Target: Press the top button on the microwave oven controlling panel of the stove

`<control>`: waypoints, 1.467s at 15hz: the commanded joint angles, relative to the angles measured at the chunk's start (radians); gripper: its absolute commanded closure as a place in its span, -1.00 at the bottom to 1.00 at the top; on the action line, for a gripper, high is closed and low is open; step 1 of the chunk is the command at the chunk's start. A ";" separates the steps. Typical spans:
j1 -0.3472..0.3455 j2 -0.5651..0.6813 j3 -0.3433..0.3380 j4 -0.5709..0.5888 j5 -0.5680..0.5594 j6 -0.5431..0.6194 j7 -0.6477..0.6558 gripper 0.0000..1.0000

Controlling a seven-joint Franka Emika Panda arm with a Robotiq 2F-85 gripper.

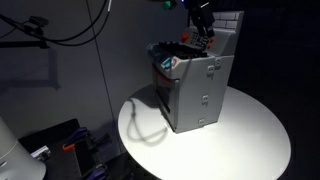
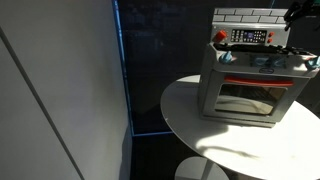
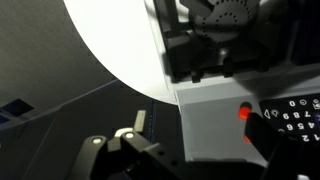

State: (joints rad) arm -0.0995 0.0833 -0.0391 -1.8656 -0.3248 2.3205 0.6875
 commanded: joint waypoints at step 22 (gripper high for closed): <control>0.073 0.163 -0.071 0.163 0.014 -0.004 0.043 -1.00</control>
State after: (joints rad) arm -0.0419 0.2208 -0.0899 -1.7467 -0.3248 2.3205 0.7199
